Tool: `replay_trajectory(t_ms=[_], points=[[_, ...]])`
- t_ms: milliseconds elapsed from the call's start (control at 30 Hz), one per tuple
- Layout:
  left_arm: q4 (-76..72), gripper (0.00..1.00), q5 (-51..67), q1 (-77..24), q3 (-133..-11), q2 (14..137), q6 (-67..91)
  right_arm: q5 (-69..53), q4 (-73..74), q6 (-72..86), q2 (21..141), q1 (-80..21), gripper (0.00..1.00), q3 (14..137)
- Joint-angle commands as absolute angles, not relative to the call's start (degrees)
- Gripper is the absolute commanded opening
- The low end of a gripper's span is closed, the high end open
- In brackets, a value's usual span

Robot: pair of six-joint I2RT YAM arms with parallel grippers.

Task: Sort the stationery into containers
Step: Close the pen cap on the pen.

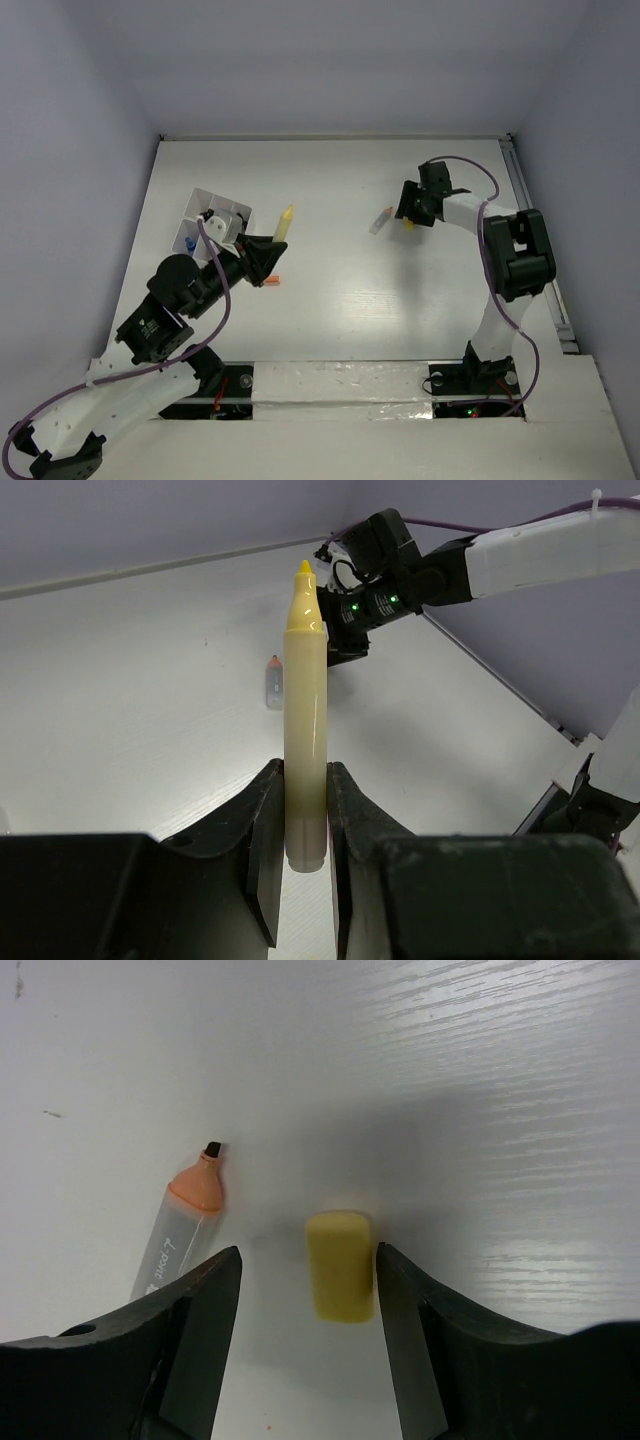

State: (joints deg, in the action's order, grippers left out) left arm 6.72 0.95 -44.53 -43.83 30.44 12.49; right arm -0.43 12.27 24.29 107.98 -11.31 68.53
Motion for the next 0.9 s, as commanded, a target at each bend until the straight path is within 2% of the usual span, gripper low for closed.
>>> replay_trajectory(t_ms=[0, 333, 500, 667, 700, 733, 767, 867], points=[[4.6, 0.0, 0.5, -44.6, -43.7, 29.4, 12.0, 2.5, 15.2, 21.2, 108.5, -11.1, 0.62, 71.7], [4.4, 0.0, 0.8, -44.6, -43.7, 30.1, 12.0, 6.9, 23.3, 16.0, 112.7, -11.1, 0.59, 77.3], [4.4, 0.0, 1.1, -44.6, -43.6, 30.6, 12.1, 8.2, 25.1, 15.5, 114.6, -12.3, 0.52, 80.3], [4.2, 0.0, 1.9, -44.6, -43.6, 31.1, 12.3, 8.4, 26.0, 15.2, 114.9, -12.3, 0.4, 81.2], [4.1, 0.0, 1.9, -44.0, -43.6, 31.2, 12.4, 8.6, 25.9, 15.1, 114.8, -12.3, 0.37, 81.1], [4.0, 0.0, 2.2, -44.0, -43.4, 31.3, 12.5, 9.1, 26.0, 15.0, 114.8, -12.3, 0.24, 81.2], [4.0, 0.0, 2.3, -44.0, -43.5, 31.4, 12.5, 9.5, 25.8, 15.3, 114.4, -12.3, 0.18, 80.9], [3.7, 0.0, 2.5, -44.0, -43.3, 31.9, 12.8, 9.8, 22.2, 16.8, 111.4, -12.3, 0.11, 77.8]])
